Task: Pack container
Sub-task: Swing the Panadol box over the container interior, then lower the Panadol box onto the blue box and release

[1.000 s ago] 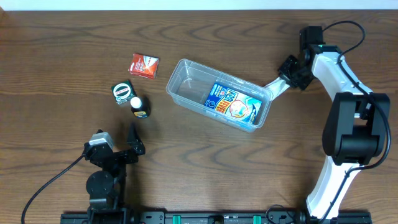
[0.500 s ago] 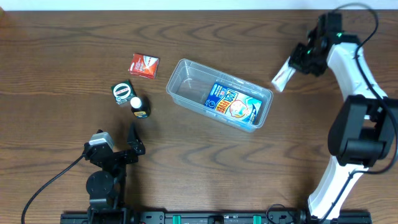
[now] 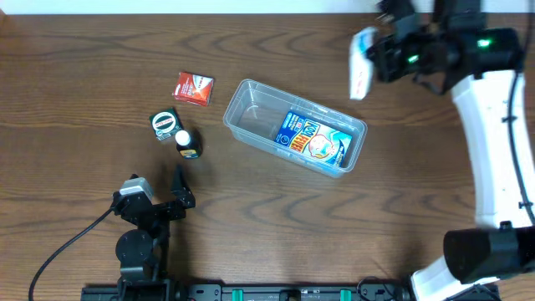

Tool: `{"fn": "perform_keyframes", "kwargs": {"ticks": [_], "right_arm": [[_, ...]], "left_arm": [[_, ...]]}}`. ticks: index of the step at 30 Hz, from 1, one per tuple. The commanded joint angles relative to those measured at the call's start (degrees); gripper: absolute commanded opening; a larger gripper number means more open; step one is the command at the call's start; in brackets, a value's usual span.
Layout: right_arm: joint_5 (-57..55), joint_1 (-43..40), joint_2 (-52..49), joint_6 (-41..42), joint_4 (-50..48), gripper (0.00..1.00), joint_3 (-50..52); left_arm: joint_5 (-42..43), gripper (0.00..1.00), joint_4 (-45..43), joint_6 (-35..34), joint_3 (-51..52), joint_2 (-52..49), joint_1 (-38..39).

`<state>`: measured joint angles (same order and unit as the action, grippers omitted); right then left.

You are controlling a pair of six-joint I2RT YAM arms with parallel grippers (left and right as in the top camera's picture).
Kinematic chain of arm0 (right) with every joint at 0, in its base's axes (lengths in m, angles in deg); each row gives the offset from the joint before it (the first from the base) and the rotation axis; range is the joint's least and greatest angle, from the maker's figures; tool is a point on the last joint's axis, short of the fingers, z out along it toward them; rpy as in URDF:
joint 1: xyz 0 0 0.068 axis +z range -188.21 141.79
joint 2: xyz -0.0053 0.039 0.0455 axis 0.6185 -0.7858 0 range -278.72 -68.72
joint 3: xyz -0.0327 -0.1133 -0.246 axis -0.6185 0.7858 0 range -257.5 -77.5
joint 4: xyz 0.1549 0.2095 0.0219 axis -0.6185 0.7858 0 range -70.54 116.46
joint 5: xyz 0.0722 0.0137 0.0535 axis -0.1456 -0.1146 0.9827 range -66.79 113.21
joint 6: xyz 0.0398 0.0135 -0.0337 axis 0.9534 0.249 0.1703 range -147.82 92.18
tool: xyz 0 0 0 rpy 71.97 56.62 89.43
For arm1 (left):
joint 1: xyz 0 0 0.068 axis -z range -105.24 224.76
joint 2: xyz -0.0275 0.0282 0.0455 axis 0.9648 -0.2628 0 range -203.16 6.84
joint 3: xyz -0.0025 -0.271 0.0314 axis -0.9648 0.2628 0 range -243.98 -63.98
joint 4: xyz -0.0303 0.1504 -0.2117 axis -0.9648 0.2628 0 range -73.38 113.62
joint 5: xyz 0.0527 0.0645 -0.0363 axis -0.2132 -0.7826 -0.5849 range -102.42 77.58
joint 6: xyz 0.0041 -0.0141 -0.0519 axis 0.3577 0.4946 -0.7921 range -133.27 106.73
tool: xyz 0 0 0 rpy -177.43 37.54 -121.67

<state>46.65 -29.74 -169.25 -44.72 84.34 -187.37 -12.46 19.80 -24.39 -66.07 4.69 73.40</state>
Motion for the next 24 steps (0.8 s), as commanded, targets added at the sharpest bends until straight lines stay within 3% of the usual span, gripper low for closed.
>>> {"fn": "perform_keyframes", "kwargs": {"ticks": [1,8,15,24], "right_arm": [[-1.0,5.4,-1.0,-17.3,3.4,0.01,0.2],[-10.7,13.1,-2.6,-33.7,10.0,0.01,1.7],[-13.0,15.1,-2.8,-46.9,9.8,0.01,7.0],[-12.9,14.8,-3.0,-47.5,-2.0,0.01,17.5]], "left_arm": [[-0.7,0.98,1.0,0.3,1.9,0.0,-0.2],[-0.7,0.98,1.0,0.3,1.9,0.0,-0.2],[-0.7,0.98,1.0,0.3,1.9,0.0,-0.2],[-0.7,0.98,1.0,0.3,1.9,0.0,-0.2]]}}
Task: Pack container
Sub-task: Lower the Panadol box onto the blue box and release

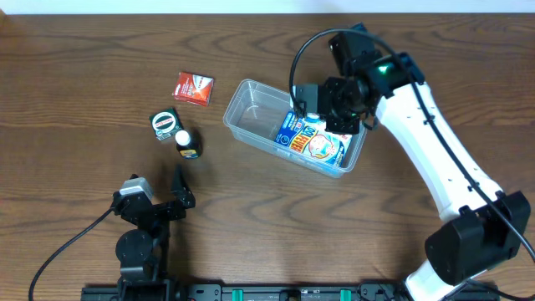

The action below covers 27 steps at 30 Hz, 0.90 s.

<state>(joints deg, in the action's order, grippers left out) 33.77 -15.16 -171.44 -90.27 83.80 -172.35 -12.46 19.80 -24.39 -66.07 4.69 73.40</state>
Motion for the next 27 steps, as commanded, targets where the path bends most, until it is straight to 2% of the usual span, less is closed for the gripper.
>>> {"fn": "perform_keyframes", "kwargs": {"ticks": [1,3,5,10,12,14,18,27], "right_arm": [[0.0,0.2,-1.1,-1.9,-2.5,0.01,3.6],[0.0,0.2,-1.5,-1.9,-4.3,0.03,5.4],[0.0,0.2,-1.5,-1.0,-5.8,0.37,6.8],[0.0,0.2,-1.5,1.8,-6.7,0.45,7.6],[0.0,0.2,-1.5,5.4,-7.0,0.67,7.5],[0.4,0.2,-1.5,11.0,-7.0,0.99,7.5],[2.2,0.2,-1.4,25.5,-6.9,0.99,7.5],[8.5,-1.3,-1.4,47.8,-7.1,0.99,7.5]], "left_arm": [[-0.7,0.98,1.0,0.3,1.9,0.0,-0.2],[-0.7,0.98,1.0,0.3,1.9,0.0,-0.2],[-0.7,0.98,1.0,0.3,1.9,0.0,-0.2],[-0.7,0.98,1.0,0.3,1.9,0.0,-0.2],[-0.7,0.98,1.0,0.3,1.9,0.0,-0.2],[-0.7,0.98,1.0,0.3,1.9,0.0,-0.2],[-0.7,0.98,1.0,0.3,1.9,0.0,-0.2],[-0.7,0.98,1.0,0.3,1.9,0.0,-0.2]]}}
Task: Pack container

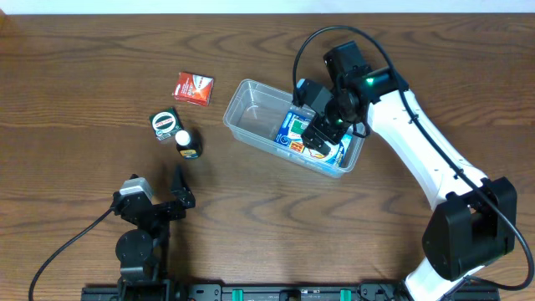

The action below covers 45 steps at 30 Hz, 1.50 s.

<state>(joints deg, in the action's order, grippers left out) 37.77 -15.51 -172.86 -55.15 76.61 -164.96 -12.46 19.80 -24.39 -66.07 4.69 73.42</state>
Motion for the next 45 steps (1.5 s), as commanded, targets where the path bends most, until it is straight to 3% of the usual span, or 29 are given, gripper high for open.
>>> {"fn": "perform_keyframes", "kwargs": {"ticks": [1,2,6,8,13,17,28,45], "right_arm": [[4.6,-1.1,0.0,15.5,0.4,0.99,0.2],[4.5,-1.0,0.0,17.5,0.8,0.95,0.2],[4.3,-1.0,0.0,23.1,2.0,0.62,1.1],[2.3,-1.0,0.0,25.2,1.8,0.56,2.4],[-4.2,-1.1,0.0,30.6,-0.2,0.56,7.0],[-4.6,-2.2,0.0,30.5,-1.9,0.51,8.6],[-15.8,-4.1,0.0,30.2,-4.6,0.54,8.6],[-19.3,-8.7,0.0,15.9,-13.5,0.56,8.6]], "left_arm": [[-0.7,0.98,1.0,0.3,1.9,0.0,-0.2],[-0.7,0.98,1.0,0.3,1.9,0.0,-0.2],[-0.7,0.98,1.0,0.3,1.9,0.0,-0.2],[-0.7,0.98,1.0,0.3,1.9,0.0,-0.3],[-0.7,0.98,1.0,0.3,1.9,0.0,-0.2],[-0.7,0.98,1.0,0.3,1.9,0.0,-0.2],[-0.7,0.98,1.0,0.3,1.9,0.0,-0.2],[-0.7,0.98,1.0,0.3,1.9,0.0,-0.2]]}}
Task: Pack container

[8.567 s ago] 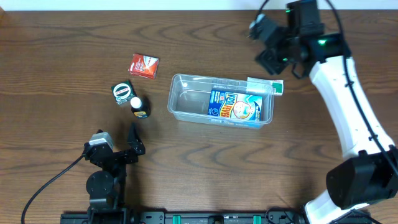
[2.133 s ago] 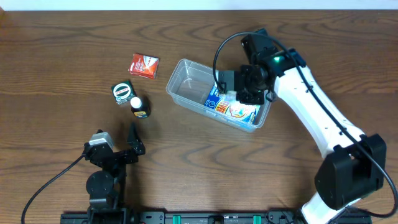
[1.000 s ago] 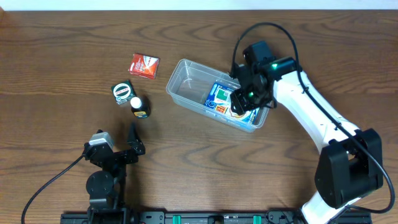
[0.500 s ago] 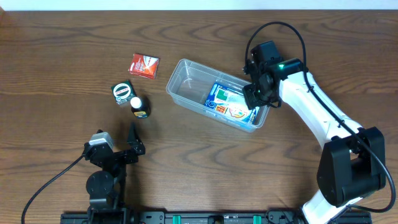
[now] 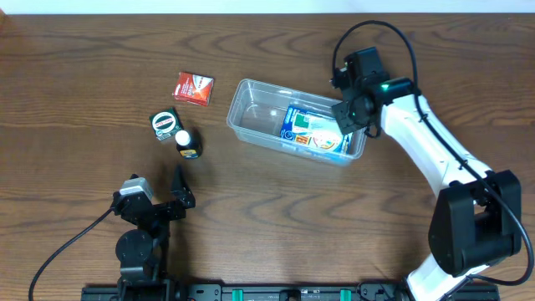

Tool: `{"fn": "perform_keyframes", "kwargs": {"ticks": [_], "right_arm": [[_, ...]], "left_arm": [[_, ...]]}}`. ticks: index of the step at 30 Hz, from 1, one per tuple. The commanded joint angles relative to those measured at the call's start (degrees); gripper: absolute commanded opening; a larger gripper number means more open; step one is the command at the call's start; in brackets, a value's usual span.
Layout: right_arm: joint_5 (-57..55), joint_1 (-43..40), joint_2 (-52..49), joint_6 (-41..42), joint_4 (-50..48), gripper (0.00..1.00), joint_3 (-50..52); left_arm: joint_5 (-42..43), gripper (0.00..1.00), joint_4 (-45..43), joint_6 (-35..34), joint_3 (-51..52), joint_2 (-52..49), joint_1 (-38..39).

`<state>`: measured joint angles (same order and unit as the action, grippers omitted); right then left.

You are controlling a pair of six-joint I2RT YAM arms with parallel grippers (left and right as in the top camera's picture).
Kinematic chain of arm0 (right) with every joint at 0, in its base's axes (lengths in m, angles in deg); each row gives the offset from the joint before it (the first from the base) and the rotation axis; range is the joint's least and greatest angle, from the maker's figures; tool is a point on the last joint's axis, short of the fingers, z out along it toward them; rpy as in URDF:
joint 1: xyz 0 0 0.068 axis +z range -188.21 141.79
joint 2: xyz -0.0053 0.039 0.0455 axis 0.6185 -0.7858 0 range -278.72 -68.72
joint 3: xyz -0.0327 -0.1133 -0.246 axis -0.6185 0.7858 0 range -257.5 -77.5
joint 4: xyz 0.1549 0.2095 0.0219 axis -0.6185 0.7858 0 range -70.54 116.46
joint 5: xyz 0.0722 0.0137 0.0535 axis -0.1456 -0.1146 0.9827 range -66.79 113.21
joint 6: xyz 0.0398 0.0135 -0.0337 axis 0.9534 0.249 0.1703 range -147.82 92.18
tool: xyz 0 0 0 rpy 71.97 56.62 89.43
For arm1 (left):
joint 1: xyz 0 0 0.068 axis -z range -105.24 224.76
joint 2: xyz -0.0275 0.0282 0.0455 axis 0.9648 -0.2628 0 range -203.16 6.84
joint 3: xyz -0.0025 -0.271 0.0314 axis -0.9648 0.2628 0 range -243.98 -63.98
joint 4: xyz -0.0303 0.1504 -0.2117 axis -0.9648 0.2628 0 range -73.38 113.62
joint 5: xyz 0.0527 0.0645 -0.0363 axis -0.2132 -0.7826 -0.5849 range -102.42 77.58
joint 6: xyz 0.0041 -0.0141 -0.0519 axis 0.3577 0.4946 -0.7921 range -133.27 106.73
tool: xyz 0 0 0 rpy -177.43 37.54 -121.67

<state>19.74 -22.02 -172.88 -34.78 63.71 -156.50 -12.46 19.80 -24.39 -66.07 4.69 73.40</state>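
Note:
A clear plastic container point(image 5: 255, 113) lies mid-table. Its right half holds blue-and-white packets point(image 5: 311, 130), one lying over another. My right gripper point(image 5: 346, 114) hovers at the container's right end, just beside the packets, and nothing shows between its fingers. To the container's left, outside it, lie a red packet point(image 5: 193, 87), a green tin with a white label point(image 5: 165, 124) and a small dark bottle with a white cap point(image 5: 186, 143). My left gripper point(image 5: 181, 189) rests near the front left, away from all of these, open and empty.
The right arm point(image 5: 435, 159) reaches in from the lower right across the table's right side. The left arm's base point(image 5: 136, 226) and its cable sit at the front left edge. Bare wood surrounds the container.
My right gripper was down inside the container's right half, over the packets. It is now at the container's right end with a second packet left inside. The container has turned slightly.
My right gripper held a white-and-blue packet at the back right, with one packet in the container. Then it was over the container's right half, then low inside it. Now it sits at the right end and the packet lies in the container. The left arm stayed still.

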Motion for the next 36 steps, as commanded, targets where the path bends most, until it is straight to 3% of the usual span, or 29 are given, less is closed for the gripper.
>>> {"fn": "perform_keyframes", "kwargs": {"ticks": [1,16,24,26,36], "right_arm": [[-1.3,-2.8,0.0,-5.3,-0.9,0.56,0.1],[3.9,-6.1,0.0,-16.0,-10.4,0.59,0.1],[19.2,-4.7,0.0,-13.4,-8.8,0.59,0.1],[22.5,-3.1,0.0,-13.2,-8.5,0.54,0.1],[22.8,4.8,-1.2,-12.8,-8.5,0.5,0.1]], "left_arm": [[-0.7,0.98,1.0,0.3,1.9,0.0,-0.2],[-0.7,0.98,1.0,0.3,1.9,0.0,-0.2],[-0.7,0.98,1.0,0.3,1.9,0.0,-0.2],[-0.7,0.98,1.0,0.3,1.9,0.0,-0.2],[-0.7,0.98,1.0,0.3,1.9,0.0,-0.2]]}}
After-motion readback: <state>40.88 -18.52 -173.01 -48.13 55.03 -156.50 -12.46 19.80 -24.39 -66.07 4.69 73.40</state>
